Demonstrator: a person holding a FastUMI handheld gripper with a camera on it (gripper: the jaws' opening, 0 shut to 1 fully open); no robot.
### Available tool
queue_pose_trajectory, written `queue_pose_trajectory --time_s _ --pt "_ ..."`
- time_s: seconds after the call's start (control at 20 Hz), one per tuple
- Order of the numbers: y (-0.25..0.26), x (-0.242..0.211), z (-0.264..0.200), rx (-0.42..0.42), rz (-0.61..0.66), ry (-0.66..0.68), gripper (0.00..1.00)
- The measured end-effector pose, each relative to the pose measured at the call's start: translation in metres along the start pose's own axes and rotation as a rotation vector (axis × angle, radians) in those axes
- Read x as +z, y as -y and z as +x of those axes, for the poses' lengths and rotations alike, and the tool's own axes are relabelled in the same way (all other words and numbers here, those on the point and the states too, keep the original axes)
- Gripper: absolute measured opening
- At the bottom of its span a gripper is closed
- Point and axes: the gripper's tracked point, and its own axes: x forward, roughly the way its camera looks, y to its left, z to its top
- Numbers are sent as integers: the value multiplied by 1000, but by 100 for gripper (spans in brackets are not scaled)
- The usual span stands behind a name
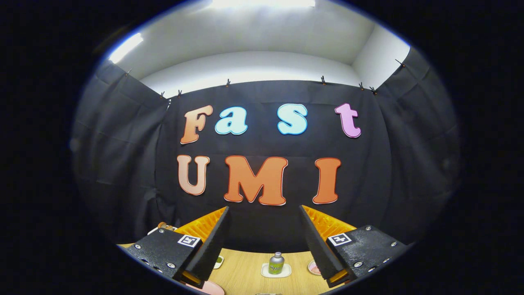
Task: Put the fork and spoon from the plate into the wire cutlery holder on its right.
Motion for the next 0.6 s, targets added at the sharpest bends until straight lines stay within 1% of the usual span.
queue_pose_trajectory --time_s 0.6 --pt "-10 -6 -2 4 -19 -22 97"
